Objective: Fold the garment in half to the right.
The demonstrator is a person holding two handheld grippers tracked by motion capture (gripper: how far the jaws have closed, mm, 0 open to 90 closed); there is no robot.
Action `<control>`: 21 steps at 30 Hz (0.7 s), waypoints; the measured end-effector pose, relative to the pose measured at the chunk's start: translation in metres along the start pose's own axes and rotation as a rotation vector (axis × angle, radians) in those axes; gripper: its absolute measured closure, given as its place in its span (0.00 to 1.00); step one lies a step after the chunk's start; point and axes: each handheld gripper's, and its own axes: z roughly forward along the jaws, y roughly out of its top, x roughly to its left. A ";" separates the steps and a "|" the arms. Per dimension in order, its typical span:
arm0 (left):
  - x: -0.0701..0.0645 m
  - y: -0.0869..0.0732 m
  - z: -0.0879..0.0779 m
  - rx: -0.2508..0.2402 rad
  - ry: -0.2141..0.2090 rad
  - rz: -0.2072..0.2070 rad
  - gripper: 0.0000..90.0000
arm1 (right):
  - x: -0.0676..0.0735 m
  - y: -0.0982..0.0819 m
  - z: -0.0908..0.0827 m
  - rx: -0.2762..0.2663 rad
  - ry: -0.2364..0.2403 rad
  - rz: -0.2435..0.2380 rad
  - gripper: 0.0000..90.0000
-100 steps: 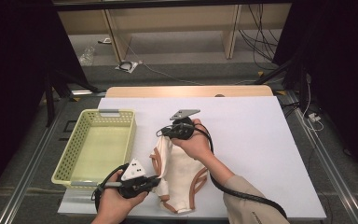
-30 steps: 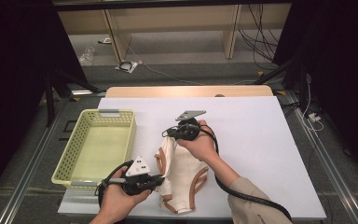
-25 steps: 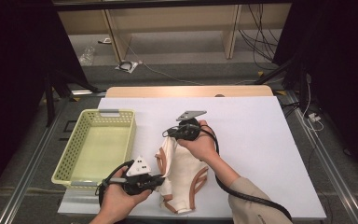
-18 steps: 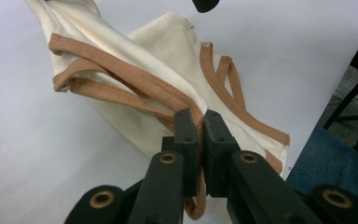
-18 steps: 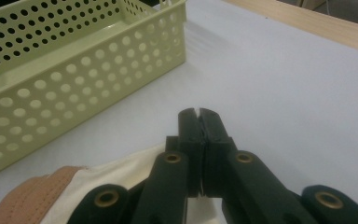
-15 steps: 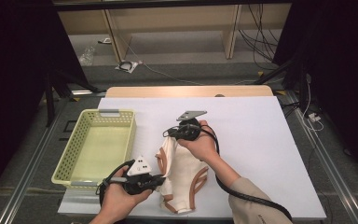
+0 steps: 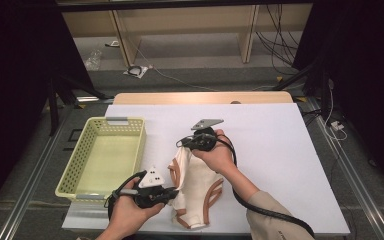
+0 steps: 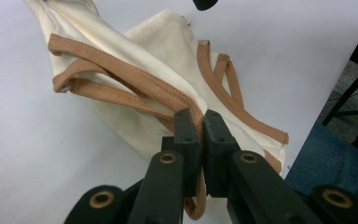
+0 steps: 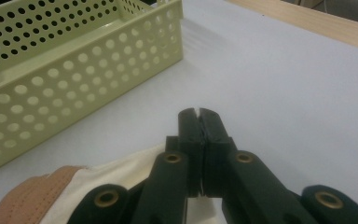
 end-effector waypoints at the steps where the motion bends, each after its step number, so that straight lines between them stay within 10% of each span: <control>1: 0.000 0.000 0.000 0.001 -0.001 0.001 0.95 | 0.000 0.000 0.000 -0.001 -0.001 0.000 0.99; 21: -0.004 0.003 0.007 0.018 -0.011 0.020 0.95 | -0.004 -0.005 -0.005 0.010 -0.006 0.011 0.99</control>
